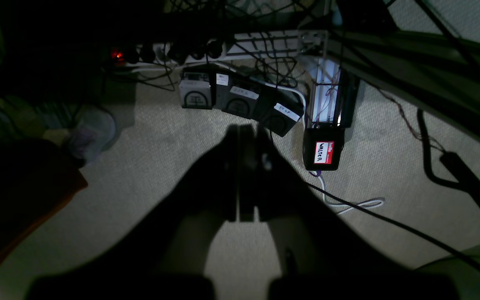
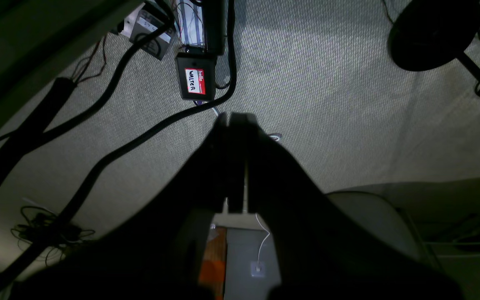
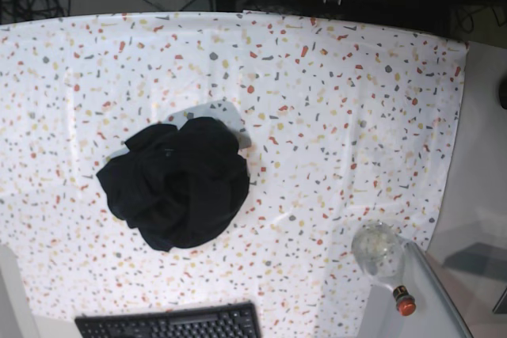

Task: Layout the t-shirt on the table in an organized manner, then fold the t-shirt properly

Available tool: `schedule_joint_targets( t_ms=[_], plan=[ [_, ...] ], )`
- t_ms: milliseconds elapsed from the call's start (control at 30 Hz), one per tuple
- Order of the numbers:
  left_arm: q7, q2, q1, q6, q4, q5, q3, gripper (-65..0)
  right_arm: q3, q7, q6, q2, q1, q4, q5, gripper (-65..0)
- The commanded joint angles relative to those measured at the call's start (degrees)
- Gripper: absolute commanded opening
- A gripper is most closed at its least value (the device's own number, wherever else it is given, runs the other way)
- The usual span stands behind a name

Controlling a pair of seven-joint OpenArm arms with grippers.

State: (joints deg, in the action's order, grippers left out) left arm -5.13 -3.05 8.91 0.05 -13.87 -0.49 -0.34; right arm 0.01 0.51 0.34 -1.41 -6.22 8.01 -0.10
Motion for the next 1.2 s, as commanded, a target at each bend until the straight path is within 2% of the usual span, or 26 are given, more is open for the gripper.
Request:
schedule_joint_targets(
  t_ms=[0, 200, 1167],
  plan=[
    [-0.11, -0.25, 0.28, 0.34, -0.15, 0.1, 0.21, -65.0, -0.14, 0.23, -0.73, 0.05, -0.68, 0.56, -0.03, -65.0],
    [-0.28, -0.25, 0.37, 0.34, -0.15, 0.18, 0.47, -65.0, 0.12, 0.41, -0.73, 1.1, -0.95, 0.82, 0.05, -65.0],
    [-0.02, -0.25, 0.37, 0.25, -0.24, 0.8, 0.56, -65.0, 0.21, 0.67, -0.73, 1.19, -0.95, 0.82, 0.14, -65.0]
  ],
)
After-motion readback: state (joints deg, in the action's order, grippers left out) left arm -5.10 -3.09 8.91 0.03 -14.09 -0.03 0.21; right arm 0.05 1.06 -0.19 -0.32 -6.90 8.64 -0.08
